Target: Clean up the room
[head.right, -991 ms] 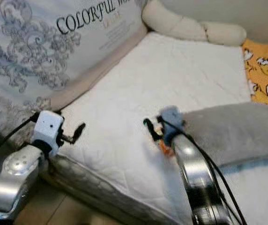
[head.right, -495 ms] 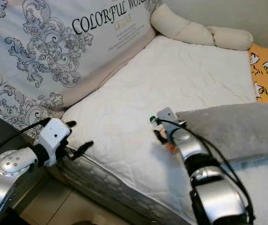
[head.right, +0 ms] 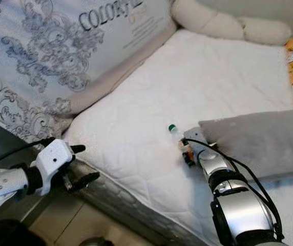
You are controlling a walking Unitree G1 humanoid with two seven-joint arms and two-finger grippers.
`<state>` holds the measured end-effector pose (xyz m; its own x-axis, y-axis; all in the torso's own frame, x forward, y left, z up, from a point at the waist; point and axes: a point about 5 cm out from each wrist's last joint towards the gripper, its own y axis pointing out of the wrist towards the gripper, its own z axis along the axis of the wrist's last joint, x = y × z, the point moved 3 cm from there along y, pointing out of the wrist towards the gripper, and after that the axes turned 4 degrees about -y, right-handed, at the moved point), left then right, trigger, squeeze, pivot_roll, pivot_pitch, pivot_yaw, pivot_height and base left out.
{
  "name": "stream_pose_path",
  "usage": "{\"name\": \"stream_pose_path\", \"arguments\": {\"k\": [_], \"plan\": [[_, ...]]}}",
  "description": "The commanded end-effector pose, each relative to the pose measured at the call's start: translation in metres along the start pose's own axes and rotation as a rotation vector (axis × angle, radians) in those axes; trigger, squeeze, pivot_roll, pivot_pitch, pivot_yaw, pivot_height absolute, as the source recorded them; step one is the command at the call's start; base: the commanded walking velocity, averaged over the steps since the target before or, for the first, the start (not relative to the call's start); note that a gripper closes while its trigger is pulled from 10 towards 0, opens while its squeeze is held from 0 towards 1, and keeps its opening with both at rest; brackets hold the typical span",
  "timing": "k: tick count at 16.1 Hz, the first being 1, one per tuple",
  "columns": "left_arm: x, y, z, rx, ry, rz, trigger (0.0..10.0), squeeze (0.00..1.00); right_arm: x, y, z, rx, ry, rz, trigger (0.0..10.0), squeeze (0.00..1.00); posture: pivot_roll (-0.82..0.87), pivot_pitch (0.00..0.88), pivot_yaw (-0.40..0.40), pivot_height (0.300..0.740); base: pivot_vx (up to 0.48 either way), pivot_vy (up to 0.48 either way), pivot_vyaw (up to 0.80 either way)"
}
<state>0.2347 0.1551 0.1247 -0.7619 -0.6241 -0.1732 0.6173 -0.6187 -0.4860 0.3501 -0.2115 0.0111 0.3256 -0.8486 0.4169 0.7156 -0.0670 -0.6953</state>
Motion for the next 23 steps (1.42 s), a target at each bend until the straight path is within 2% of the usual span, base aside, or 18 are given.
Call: {"name": "stream_pose_path", "arguments": {"k": [1, 2, 3, 4, 8, 13, 14, 18, 21, 23], "plan": [[-0.001, -0.006, 0.003, -0.001, 0.005, 0.001, 10.0, 0.0, 0.001, 0.0, -0.001, -0.002, 0.021, -0.008, 10.0, 0.0, 0.15, 0.069, 0.053, 0.74, 0.0, 0.0, 0.0], [0.0, -0.008, 0.002, -0.005, 0.001, 0.0, 10.0, 0.0, -0.001, 0.0, -0.004, -0.007, 0.025, 0.005, 4.3, 0.0, 0.15, 0.065, 0.052, 0.74, 0.0, 0.0, 0.0], [0.001, -0.009, 0.002, -0.009, -0.005, -0.002, 10.0, 0.0, -0.003, 0.001, -0.005, -0.011, 0.034, 0.014, 3.3, 0.0, 0.14, 0.056, 0.052, 0.74, 0.0, 0.0, 0.0], [0.003, -0.007, 0.002, -0.009, -0.01, -0.003, 10.0, 0.0, -0.004, 0.001, -0.008, -0.017, 0.08, 0.023, 0.0, 0.0, 0.14, 0.045, 0.051, 0.74, 0.0, 0.0, 0.0], [0.005, -0.001, 0.003, -0.007, -0.024, -0.011, 10.0, 0.0, -0.005, 0.0, -0.01, -0.042, 0.128, 0.057, 0.0, 0.0, 0.13, 0.0, 0.039, 0.74, 0.0, 0.0, 0.0], [0.009, -0.003, -0.006, -0.012, -0.101, -0.014, 10.0, 0.0, -0.005, 0.0, -0.012, -0.048, 0.168, 0.062, 0.0, 0.0, 0.11, 0.0, 0.036, 0.74, 0.0, 0.0, 0.0], [0.005, -0.001, -0.005, 0.003, -0.139, 0.018, 10.0, 0.0, -0.006, 0.0, -0.003, -0.008, 0.18, 0.079, 0.0, 0.0, 0.1, 0.0, 0.036, 0.74, 0.0, 0.0, 0.0], [-0.005, 0.008, -0.007, 0.033, -0.187, 0.129, 10.0, 0.0, -0.011, -0.003, 0.024, 0.165, 0.266, 0.176, 0.0, 0.0, 0.05, 0.0, 0.052, 0.74, 0.0, 0.0, 0.0], [-0.006, 0.013, -0.006, 0.058, -0.208, 0.172, 10.0, 0.0, -0.012, -0.006, 0.03, 0.246, 0.324, 0.218, 0.0, 0.0, 0.02, 0.0, 0.07, 0.74, 0.0, 0.0, 0.0], [-0.014, 0.018, -0.003, 0.088, -0.233, 0.262, 10.0, 0.0, -0.012, -0.008, 0.032, 0.288, 0.332, 0.223, 0.0, 0.0, 0.0, 0.0, 0.072, 0.74, 0.0, 0.0, 0.0]]}}
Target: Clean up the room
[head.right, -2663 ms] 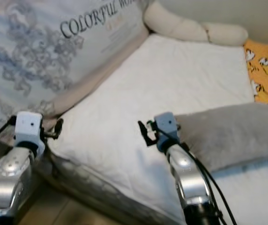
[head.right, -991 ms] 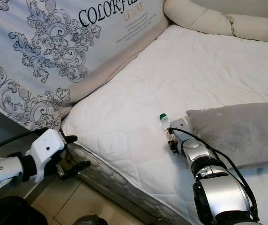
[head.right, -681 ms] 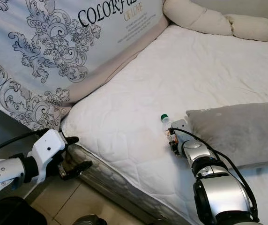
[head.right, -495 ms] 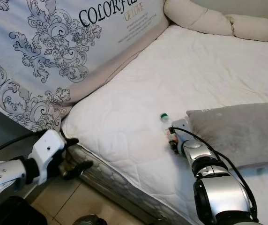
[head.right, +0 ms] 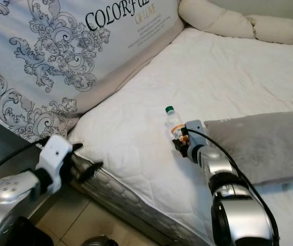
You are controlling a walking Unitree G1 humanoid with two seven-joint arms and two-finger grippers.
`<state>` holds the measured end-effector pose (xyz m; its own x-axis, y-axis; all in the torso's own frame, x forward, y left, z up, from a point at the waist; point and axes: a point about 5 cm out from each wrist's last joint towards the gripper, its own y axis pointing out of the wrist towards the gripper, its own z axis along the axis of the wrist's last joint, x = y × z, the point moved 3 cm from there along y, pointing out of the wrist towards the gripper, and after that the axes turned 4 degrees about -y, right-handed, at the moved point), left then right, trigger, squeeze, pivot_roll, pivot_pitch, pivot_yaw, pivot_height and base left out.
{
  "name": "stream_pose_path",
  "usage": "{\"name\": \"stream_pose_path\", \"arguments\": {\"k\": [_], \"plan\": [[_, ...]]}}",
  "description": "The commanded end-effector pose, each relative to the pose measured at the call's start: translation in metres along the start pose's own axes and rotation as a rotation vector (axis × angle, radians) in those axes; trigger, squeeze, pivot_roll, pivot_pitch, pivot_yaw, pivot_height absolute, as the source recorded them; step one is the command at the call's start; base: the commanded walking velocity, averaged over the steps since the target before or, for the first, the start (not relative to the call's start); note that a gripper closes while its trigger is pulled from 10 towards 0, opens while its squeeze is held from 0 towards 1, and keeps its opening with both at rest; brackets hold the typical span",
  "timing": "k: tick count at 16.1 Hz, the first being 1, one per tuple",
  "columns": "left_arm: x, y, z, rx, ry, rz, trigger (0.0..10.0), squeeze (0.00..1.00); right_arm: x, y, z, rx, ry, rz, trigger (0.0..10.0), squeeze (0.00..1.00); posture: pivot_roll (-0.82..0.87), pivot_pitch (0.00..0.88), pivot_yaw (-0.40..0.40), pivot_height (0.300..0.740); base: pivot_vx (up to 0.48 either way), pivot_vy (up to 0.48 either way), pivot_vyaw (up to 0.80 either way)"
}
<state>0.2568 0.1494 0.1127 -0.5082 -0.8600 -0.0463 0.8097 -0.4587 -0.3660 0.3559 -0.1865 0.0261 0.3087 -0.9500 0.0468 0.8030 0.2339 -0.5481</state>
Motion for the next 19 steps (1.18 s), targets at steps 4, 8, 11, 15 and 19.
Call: {"name": "stream_pose_path", "arguments": {"k": [4, 8, 11, 15, 19], "plan": [[-0.021, 0.007, 0.001, 0.045, -0.008, 0.235, 10.0, 0.0, -0.011, -0.021, 0.018, 0.25, 0.083, -0.01, 10.0, 0.0, -0.04, 0.0, 0.073, 0.74, 0.0, 0.0, 0.0], [-0.025, 0.001, -0.01, 0.039, -0.027, 0.335, 10.0, 0.0, -0.042, -0.059, 0.013, 0.39, 0.198, -0.051, 10.0, 0.0, -0.03, 0.0, 0.045, 0.74, 0.0, 0.0, 0.8], [-0.043, -0.011, -0.023, 0.028, -0.08, 0.467, 10.0, 0.0, -0.044, -0.066, 0.001, 0.353, 0.205, -0.053, 10.0, 0.0, -0.02, 0.0, 0.041, 0.74, 0.0, 0.0, 0.8], [-0.042, -0.009, -0.025, 0.027, -0.106, 0.474, 10.0, 0.0, -0.059, -0.073, -0.004, 0.309, 0.233, -0.019, 10.0, 0.0, -0.03, 0.0, 0.024, 0.74, 0.0, 0.0, 0.8], [-0.043, -0.001, -0.021, 0.043, -0.103, 0.48, 10.0, 0.0, -0.063, -0.072, -0.002, 0.298, 0.24, 0.001, 10.0, 0.0, -0.03, 0.0, 0.033, 0.74, 0.0, 0.0, 0.8]]}}
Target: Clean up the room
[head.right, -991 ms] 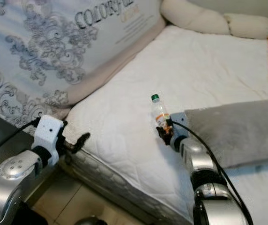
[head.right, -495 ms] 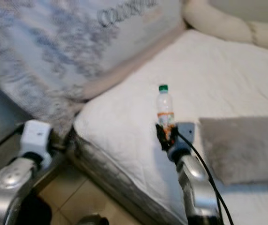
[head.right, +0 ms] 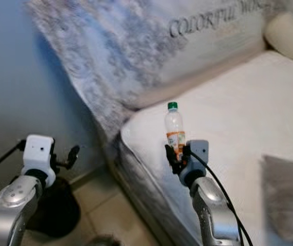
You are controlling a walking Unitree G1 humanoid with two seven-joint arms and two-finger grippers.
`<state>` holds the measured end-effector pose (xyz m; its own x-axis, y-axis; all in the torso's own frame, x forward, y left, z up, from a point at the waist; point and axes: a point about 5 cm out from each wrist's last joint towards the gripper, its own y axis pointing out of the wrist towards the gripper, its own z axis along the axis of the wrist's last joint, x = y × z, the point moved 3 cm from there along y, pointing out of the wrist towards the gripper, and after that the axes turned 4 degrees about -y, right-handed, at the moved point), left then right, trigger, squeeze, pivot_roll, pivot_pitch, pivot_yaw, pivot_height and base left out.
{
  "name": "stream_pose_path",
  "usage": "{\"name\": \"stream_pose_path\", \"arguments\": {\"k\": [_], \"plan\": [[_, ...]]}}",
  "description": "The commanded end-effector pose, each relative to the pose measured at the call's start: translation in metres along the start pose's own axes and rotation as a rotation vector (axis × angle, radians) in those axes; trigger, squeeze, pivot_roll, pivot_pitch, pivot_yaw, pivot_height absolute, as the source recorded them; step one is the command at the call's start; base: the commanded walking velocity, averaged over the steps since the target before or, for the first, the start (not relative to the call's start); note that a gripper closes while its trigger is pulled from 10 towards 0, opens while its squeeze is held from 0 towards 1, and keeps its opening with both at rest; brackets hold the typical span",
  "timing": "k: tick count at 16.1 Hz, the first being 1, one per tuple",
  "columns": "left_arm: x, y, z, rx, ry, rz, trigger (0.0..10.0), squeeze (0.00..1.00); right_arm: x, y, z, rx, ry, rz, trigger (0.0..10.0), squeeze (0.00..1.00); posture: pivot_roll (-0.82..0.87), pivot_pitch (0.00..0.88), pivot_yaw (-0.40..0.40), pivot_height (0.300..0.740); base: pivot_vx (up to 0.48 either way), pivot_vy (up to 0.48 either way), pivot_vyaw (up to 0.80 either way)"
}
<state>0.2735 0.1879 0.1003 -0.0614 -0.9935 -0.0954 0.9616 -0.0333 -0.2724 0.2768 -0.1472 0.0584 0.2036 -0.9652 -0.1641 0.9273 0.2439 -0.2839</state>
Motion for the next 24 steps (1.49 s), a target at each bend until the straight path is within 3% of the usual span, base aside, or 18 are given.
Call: {"name": "stream_pose_path", "arguments": {"k": [1, 4, 7, 9, 12, 17, 19, 24], "plan": [[-0.005, 0.0, -0.006, -0.016, 0.003, 0.033, 10.0, 0.0, -0.002, 0.002, 0.003, 0.002, -0.006, 0.009, 10.0, 0.0, -0.03, 0.0, 0.04, 0.74, 0.0, 0.0, 0.8], [-0.01, 0.004, -0.008, -0.029, -0.01, 0.05, 10.0, 0.0, -0.006, 0.006, 0.006, -0.015, -0.026, 0.022, 10.0, 0.0, -0.04, 0.0, 0.035, 0.74, 0.0, 0.0, 0.8], [-0.005, 0.004, -0.004, -0.012, 0.007, 0.036, 10.0, 0.0, -0.009, 0.006, 0.004, -0.025, -0.02, 0.026, 10.0, 0.0, -0.03, 0.0, 0.024, 0.74, 0.0, 0.0, 0.8], [0.002, 0.006, 0.0, 0.007, 0.024, 0.006, 10.0, 0.0, -0.007, 0.009, 0.002, -0.03, 0.001, 0.02, 10.0, 0.0, -0.02, 0.0, 0.032, 0.74, 0.0, 0.0, 0.8], [0.0, 0.005, 0.003, 0.017, 0.055, -0.008, 10.0, 0.0, -0.002, 0.009, 0.001, -0.023, 0.028, -0.02, 10.0, 0.0, -0.02, 0.0, 0.062, 0.74, 0.0, 0.0, 0.8], [-0.003, 0.003, -0.003, 0.007, 0.013, -0.008, 10.0, 0.0, -0.015, 0.012, -0.007, -0.066, -0.024, 0.029, 10.0, 0.0, -0.03, 0.0, 0.076, 0.74, 0.0, 0.0, 0.8], [-0.004, 0.005, 0.001, 0.018, 0.003, -0.011, 10.0, 0.0, -0.01, 0.012, -0.001, -0.049, -0.035, -0.004, 10.0, 0.0, -0.04, 0.0, 0.076, 0.74, 0.276, 0.0, 0.8], [-0.001, 0.008, 0.002, 0.02, 0.015, -0.029, 10.0, 0.0, -0.006, 0.014, -0.001, -0.054, -0.076, -0.038, 10.0, 0.0, -0.02, 0.0, 0.053, 0.74, 0.364, 0.0, 0.08]]}}
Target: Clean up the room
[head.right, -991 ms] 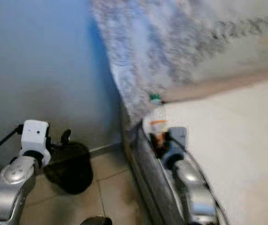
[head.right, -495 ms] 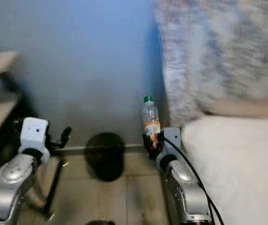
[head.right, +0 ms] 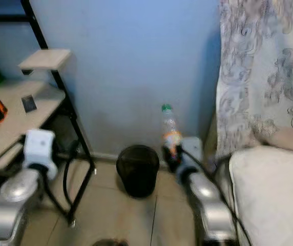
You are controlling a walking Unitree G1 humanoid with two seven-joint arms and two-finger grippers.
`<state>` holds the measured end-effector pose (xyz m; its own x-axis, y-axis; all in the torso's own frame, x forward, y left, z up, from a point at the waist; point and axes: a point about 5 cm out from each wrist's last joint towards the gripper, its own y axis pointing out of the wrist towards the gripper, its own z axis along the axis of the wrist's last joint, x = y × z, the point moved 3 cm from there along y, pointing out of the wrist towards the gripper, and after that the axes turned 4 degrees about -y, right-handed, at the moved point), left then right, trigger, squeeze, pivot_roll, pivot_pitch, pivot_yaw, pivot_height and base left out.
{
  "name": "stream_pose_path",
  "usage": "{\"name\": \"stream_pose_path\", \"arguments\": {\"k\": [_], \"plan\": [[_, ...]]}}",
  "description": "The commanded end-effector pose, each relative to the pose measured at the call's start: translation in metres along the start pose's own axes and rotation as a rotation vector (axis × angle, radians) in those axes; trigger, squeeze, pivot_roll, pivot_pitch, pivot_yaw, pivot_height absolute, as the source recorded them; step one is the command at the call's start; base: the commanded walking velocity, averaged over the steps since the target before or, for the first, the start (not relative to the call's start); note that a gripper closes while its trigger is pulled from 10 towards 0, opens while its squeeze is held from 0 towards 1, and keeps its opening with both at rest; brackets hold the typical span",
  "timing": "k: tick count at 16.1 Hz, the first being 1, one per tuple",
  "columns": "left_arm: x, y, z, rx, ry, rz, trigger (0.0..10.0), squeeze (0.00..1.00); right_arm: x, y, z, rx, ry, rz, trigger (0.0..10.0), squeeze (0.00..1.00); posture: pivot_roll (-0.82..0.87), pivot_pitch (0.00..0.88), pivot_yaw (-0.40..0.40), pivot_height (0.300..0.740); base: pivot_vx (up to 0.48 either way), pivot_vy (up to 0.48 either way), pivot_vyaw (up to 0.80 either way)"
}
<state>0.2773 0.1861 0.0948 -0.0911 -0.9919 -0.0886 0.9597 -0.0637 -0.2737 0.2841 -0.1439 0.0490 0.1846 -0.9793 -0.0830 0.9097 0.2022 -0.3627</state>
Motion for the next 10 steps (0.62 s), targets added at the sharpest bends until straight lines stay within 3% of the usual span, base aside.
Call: {"name": "stream_pose_path", "arguments": {"k": [1, 10], "plan": [[-0.0026, 0.0026, 0.0066, 0.019, 0.011, -0.001, 10.0, 0.0, -0.0055, 0.0035, 0.0064, 0.024, -0.004, 0.006, 10.0, 0.0, -0.03, 0.0, 0.053, 0.74, 0.398, 0.0, 0.0], [0.0024, 0.0032, 0.0045, 0.022, 0.014, -0.019, 10.0, 0.0, -0.0045, 0.0063, 0.0088, 0.028, -0.057, 0.016, 10.0, 0.0, -0.02, 0.0, 0.031, 0.74, 0.403, 0.0, 0.0]]}}
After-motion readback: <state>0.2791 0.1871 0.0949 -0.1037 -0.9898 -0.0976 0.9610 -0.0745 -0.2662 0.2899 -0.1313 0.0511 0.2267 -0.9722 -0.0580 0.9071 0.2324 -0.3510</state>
